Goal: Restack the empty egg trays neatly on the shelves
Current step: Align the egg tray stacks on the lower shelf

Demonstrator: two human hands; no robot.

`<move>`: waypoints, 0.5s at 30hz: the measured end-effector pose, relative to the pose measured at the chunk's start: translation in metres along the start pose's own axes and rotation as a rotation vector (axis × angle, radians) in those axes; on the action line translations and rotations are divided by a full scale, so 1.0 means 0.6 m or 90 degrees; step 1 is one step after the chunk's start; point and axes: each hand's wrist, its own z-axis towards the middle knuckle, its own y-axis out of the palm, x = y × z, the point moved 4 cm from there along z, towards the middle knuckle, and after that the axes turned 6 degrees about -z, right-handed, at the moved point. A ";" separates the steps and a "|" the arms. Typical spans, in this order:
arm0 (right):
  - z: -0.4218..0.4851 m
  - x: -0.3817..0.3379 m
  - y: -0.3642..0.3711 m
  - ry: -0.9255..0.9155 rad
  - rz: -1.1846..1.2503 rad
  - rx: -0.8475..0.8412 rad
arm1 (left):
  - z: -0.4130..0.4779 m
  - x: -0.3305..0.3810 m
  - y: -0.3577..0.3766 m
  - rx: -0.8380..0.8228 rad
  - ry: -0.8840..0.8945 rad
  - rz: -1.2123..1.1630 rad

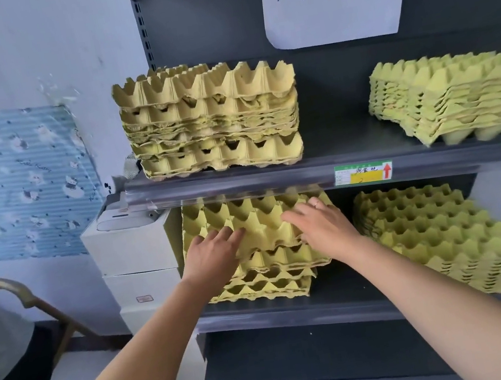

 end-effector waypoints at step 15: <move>-0.026 0.008 0.016 0.117 0.065 -0.054 | -0.032 0.048 -0.003 -0.060 -0.015 -0.147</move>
